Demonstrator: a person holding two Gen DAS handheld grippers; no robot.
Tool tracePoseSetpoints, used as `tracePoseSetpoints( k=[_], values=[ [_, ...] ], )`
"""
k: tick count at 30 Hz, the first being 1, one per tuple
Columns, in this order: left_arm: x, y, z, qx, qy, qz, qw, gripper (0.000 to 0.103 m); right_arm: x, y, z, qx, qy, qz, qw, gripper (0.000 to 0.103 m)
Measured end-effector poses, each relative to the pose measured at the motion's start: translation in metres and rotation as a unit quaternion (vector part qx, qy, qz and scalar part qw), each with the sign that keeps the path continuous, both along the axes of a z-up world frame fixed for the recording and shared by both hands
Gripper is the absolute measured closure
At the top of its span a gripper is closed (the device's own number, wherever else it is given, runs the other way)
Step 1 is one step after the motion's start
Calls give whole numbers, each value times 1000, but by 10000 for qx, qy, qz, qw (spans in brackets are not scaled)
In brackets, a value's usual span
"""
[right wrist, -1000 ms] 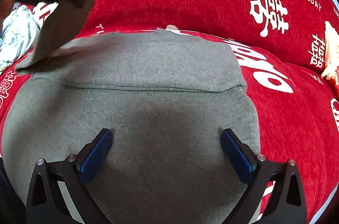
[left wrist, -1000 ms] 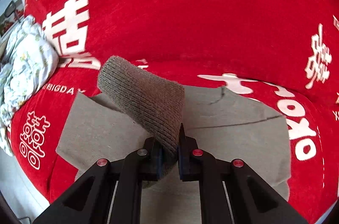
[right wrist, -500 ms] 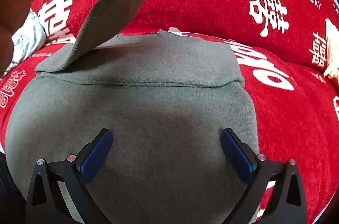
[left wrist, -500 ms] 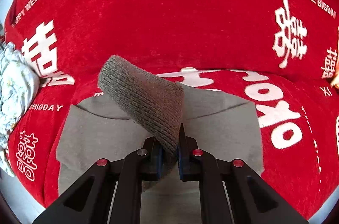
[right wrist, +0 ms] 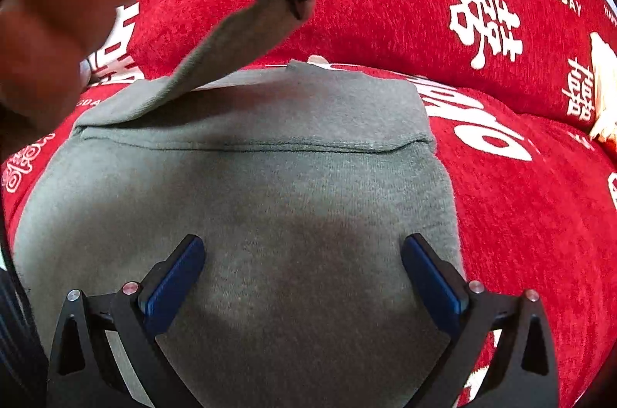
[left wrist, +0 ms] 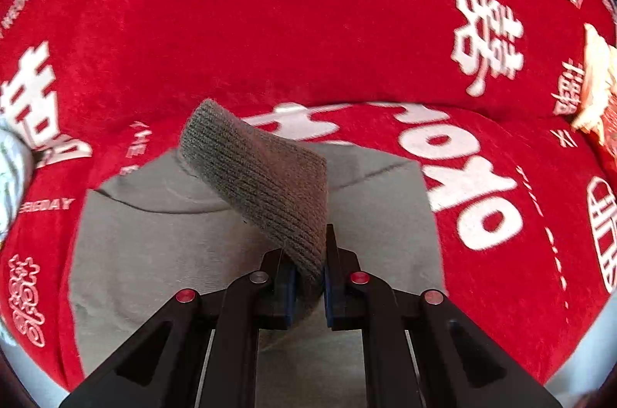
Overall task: Fold small clothes
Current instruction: 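Carry the held sleeve with the left tool across the sweater body, then lay the sleeve on the sweater and open the left tool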
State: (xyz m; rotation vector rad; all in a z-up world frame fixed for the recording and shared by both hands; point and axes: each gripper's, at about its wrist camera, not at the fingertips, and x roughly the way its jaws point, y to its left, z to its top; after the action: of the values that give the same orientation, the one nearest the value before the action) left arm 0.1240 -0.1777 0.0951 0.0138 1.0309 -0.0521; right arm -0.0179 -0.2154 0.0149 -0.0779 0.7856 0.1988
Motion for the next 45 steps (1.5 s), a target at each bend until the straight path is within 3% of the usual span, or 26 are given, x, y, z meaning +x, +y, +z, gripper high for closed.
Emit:
tracePoseSetpoints(
  k=[5,17,18,20,22,24,25,26,33,38,41,45],
  values=[
    [0,-18,-17,70,137,-424,9990,91,-3,-2,0,43,-60,20,10000,1],
    [9,-35,-49,-160,452,-814,9955,90,-3,-4,-1,120,-118,95,9998,1],
    [10,-38,-52,-171,519,-879,9946,88,-3,-4,-1,120,-121,96,9998,1],
    [13,-39,-58,-383,696,-1040,9914,71,-3,-4,-2,112,-126,103,9998,1],
    [13,-41,-62,-703,842,-1170,9870,70,-4,-4,-2,111,-132,112,9998,1],
    [13,-44,-64,-763,884,-1216,9857,63,-4,-4,-2,114,-134,115,9998,1],
    [13,-44,-65,-862,915,-1280,9838,46,-4,-4,-2,112,-134,112,9998,1],
    [12,-44,-64,-921,929,-1302,9828,39,-4,-4,-2,108,-133,111,9998,1],
    [-1,-15,-26,-1433,526,-1493,9769,39,-11,-8,0,165,-168,139,9996,1],
    [-13,40,-15,-889,41,-1185,9890,39,-15,-9,23,-149,-605,-40,9981,1],
    [-16,93,-27,-830,75,-629,9945,39,4,-7,42,-25,-644,10,9979,1],
    [-25,158,-51,-723,181,260,9969,39,56,12,56,-221,-415,21,9989,1]
  ],
)
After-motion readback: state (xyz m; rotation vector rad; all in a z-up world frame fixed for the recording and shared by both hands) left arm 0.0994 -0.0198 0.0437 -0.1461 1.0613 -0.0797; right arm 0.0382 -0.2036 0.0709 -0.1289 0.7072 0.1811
